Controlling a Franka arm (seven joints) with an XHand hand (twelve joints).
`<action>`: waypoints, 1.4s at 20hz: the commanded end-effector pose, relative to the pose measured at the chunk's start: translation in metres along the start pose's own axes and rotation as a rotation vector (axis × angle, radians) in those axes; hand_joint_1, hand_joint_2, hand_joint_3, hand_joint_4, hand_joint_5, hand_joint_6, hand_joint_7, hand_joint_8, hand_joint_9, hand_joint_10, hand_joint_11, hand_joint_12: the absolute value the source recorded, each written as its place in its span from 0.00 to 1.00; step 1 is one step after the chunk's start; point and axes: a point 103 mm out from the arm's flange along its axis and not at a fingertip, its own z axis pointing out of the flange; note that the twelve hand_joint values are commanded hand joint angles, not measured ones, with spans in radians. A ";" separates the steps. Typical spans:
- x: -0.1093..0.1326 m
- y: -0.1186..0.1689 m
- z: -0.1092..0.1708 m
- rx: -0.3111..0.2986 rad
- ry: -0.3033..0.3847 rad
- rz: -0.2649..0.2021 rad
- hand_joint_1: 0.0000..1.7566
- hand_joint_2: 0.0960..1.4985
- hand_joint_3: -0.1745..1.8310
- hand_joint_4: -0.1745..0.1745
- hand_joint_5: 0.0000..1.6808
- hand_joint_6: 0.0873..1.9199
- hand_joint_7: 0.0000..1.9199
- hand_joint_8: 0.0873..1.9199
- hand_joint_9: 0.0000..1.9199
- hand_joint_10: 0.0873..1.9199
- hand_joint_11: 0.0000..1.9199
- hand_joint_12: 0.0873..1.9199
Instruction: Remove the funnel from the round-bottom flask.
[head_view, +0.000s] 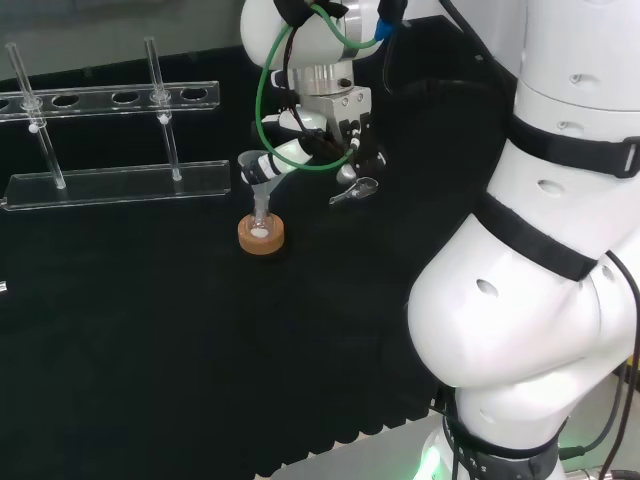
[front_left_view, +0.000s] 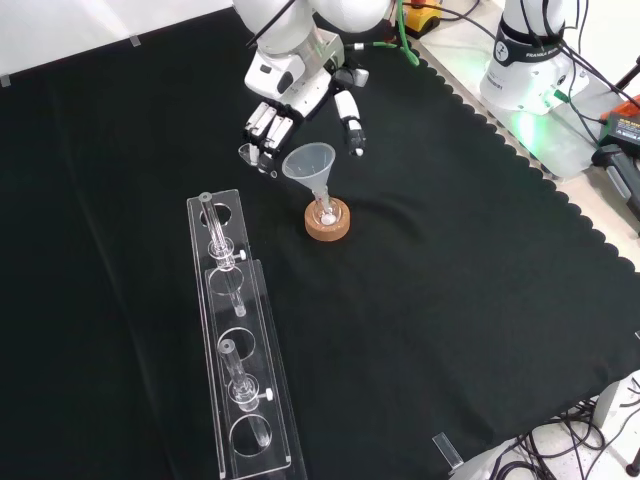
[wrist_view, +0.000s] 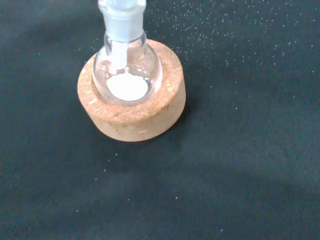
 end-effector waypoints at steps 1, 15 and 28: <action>0.006 0.002 0.005 0.016 0.009 -0.007 0.09 0.44 0.13 0.09 0.04 0.00 0.00 0.04 0.00 0.42 0.01 0.83; 0.007 0.012 0.021 0.033 -0.006 -0.021 0.09 0.45 0.12 0.07 0.07 0.00 0.00 0.22 0.02 0.50 0.06 0.82; 0.010 0.021 0.024 -0.126 -0.217 0.012 0.21 0.52 0.16 0.00 0.20 0.68 0.35 0.82 0.59 0.63 0.68 0.54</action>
